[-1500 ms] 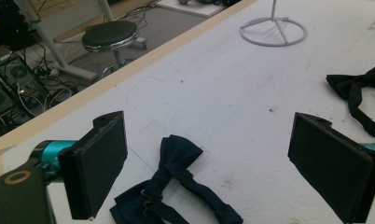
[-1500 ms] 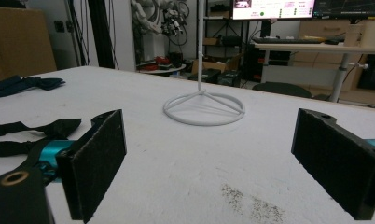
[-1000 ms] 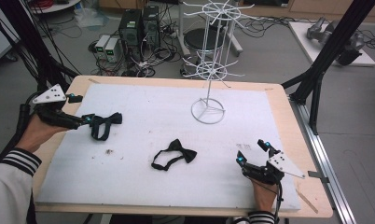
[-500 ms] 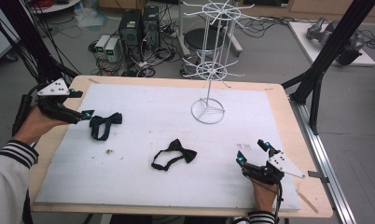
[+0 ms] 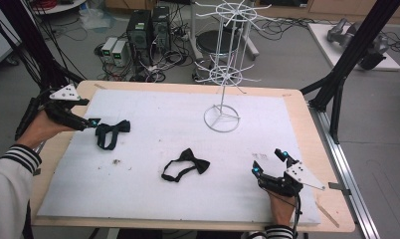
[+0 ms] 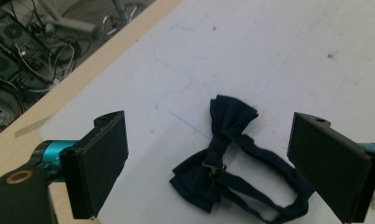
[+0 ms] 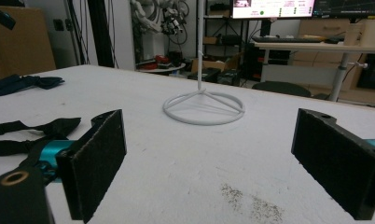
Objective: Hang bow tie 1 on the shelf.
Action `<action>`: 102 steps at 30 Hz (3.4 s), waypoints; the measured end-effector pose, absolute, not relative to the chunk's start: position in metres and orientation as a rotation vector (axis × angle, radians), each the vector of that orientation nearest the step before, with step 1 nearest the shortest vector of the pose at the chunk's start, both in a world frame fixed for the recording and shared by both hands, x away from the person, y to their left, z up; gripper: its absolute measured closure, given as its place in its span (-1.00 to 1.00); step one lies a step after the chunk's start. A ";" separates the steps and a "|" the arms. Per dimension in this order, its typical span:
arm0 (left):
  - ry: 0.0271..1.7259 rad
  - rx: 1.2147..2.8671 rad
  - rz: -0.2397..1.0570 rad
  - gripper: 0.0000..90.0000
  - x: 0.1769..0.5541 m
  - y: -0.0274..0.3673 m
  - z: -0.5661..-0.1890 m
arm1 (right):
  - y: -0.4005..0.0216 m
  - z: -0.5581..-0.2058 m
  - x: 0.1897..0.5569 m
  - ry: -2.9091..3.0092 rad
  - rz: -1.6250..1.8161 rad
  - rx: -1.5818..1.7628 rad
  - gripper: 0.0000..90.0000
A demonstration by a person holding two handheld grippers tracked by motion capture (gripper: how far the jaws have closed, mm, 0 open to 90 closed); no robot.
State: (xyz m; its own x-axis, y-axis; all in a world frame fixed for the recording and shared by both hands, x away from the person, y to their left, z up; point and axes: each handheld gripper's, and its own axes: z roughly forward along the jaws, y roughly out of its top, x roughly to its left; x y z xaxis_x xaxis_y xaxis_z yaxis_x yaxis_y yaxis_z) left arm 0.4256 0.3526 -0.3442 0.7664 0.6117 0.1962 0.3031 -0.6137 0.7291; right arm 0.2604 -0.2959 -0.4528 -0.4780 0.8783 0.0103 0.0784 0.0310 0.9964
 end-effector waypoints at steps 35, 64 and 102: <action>0.430 2.708 0.459 -0.54 0.468 0.345 -0.372 | -0.296 -0.453 0.261 1.640 1.514 1.003 -0.79; 0.333 2.855 0.311 -0.43 0.480 0.333 -0.407 | -0.296 -0.453 0.261 1.638 1.513 1.005 -0.79; 0.473 2.798 0.237 0.82 0.468 0.338 -0.403 | -0.296 -0.453 0.261 1.639 1.517 1.006 -0.79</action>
